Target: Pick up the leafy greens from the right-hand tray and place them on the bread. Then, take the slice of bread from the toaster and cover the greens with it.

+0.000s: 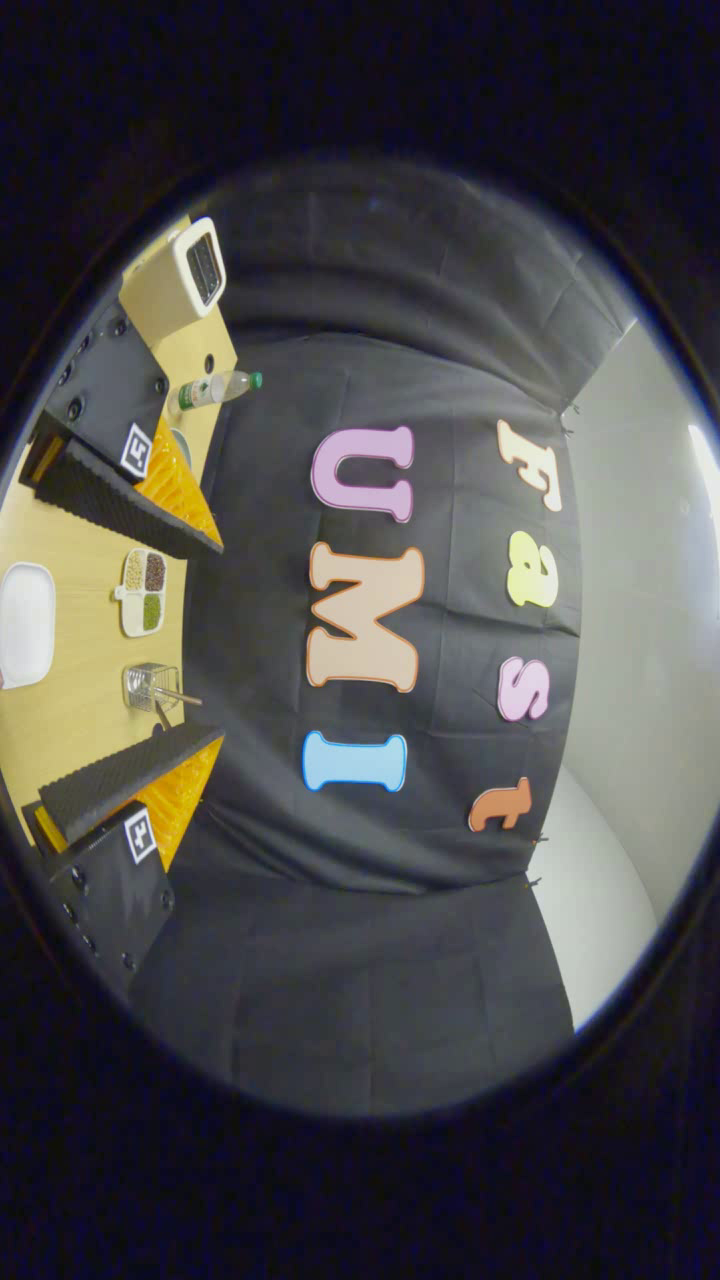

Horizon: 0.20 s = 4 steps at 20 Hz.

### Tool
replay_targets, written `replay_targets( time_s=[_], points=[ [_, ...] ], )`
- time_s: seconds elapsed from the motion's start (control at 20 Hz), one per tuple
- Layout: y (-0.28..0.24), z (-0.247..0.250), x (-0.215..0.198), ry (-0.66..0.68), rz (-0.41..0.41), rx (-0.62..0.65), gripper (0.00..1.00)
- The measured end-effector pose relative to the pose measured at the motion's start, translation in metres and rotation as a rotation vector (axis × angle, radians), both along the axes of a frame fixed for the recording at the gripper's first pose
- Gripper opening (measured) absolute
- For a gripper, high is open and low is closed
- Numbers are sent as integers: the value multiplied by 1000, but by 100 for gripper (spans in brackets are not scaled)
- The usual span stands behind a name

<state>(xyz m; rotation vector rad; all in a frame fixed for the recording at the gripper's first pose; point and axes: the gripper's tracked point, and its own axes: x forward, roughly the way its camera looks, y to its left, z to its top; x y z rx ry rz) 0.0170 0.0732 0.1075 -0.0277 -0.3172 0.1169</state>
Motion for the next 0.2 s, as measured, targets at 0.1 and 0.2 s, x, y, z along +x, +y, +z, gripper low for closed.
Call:
replay_targets(
  time_s=[0.1,0.2],
  points=[
    [-2,1,2,-1,10,6,100],
    [-6,3,6,-3,18,4,100]
  ],
)
